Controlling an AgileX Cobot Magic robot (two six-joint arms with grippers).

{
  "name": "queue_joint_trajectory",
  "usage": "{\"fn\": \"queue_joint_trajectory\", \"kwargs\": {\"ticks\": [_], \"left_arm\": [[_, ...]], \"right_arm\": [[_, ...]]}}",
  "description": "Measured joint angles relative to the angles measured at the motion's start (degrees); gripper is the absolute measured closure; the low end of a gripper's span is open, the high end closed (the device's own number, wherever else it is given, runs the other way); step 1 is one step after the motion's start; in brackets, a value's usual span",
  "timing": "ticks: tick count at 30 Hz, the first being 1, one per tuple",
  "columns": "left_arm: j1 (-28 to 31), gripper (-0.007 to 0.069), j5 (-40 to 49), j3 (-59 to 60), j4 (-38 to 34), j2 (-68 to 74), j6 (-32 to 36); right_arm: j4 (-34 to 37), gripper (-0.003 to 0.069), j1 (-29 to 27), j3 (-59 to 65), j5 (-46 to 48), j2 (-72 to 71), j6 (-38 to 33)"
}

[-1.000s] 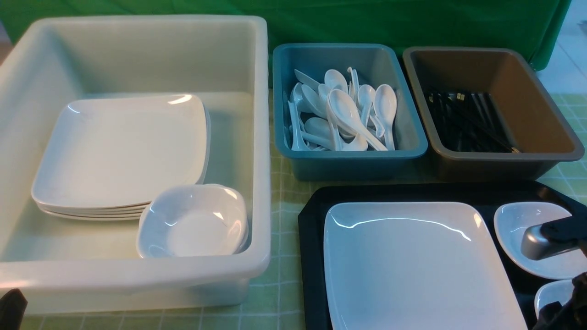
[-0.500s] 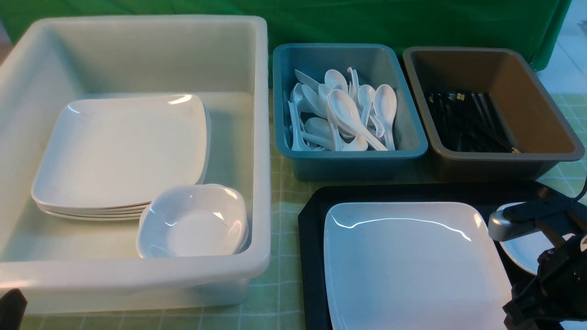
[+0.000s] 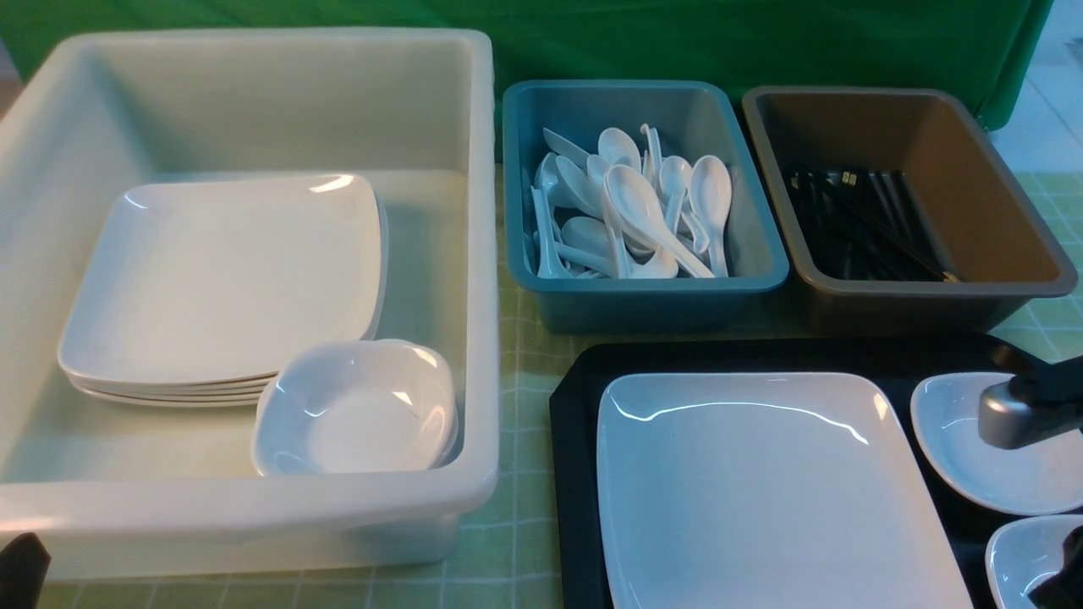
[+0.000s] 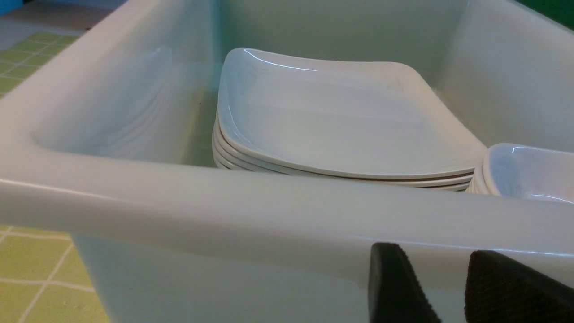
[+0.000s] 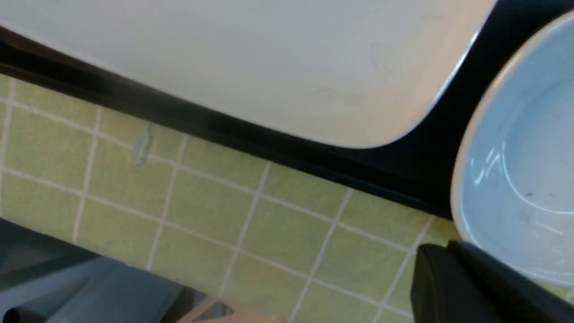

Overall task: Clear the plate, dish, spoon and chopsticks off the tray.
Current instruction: Use the left arm to grab a plate from the dinner plate

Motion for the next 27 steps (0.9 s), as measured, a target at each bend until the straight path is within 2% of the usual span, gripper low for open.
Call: {"fn": "queue_joint_trajectory", "kwargs": {"ticks": [8, 12, 13, 15, 16, 19, 27], "left_arm": [[0.00, 0.0402, 0.00, 0.00, 0.00, 0.00, 0.00], [0.00, 0.0402, 0.00, 0.00, 0.00, 0.00, 0.00], [0.00, 0.0402, 0.00, 0.00, 0.00, 0.00, 0.00], [0.00, 0.0402, 0.00, 0.00, 0.00, 0.00, 0.00], [0.00, 0.0402, 0.00, 0.00, 0.00, 0.00, 0.00], [0.00, 0.0402, 0.00, 0.00, 0.00, 0.00, 0.00], [0.00, 0.0402, 0.00, 0.00, 0.00, 0.00, 0.00]], "right_arm": [[-0.12, 0.0659, 0.00, 3.04, -1.93, -20.10, 0.22], [-0.12, 0.0659, 0.00, 5.87, -7.97, -31.91, -0.54], [-0.17, 0.0659, 0.00, 8.24, -12.48, -39.95, -0.86], [-0.22, 0.0659, 0.00, 9.48, -14.71, -43.80, -0.96], [-0.28, 0.0659, 0.00, 11.71, -18.57, -50.32, -1.01], [-0.28, 0.0659, 0.00, 15.06, -21.47, -58.77, -1.01], [-0.34, 0.0659, 0.00, 17.82, -21.70, -63.21, -1.01]]}}
